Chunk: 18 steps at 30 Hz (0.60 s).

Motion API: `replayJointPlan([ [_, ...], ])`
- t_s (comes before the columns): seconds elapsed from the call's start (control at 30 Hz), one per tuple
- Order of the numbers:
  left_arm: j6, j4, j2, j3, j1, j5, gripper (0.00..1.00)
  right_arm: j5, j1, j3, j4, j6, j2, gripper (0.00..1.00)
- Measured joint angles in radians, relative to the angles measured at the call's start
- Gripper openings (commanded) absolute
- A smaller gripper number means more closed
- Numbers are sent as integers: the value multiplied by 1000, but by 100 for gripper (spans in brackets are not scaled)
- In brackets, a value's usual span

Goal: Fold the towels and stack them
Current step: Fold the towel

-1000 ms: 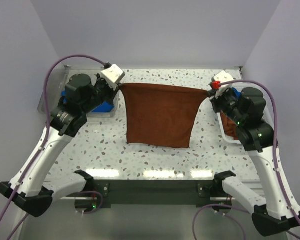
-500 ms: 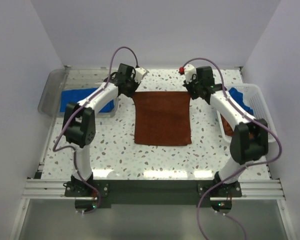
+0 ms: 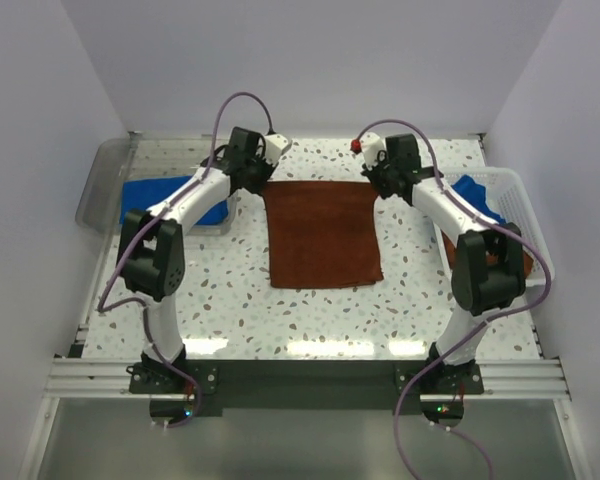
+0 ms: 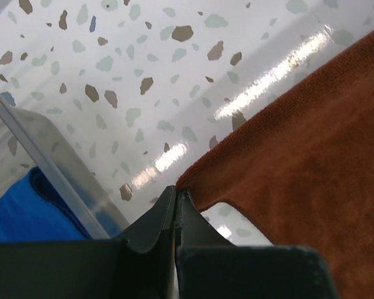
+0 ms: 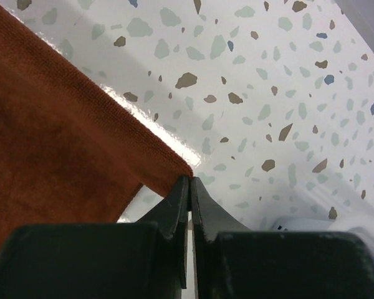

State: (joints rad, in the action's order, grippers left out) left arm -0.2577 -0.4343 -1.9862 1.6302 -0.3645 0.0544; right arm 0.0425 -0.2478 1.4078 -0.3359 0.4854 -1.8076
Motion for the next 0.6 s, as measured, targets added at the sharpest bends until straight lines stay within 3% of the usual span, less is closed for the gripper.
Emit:
replayJointPlan([
  [0.23, 16, 7, 185, -171, -3, 40, 0, 5, 0, -70, -23, -5, 105, 0],
  [0.6, 137, -25, 329, -372, -6, 121, 0, 1, -23, -131, -161, -141, 214, 0],
])
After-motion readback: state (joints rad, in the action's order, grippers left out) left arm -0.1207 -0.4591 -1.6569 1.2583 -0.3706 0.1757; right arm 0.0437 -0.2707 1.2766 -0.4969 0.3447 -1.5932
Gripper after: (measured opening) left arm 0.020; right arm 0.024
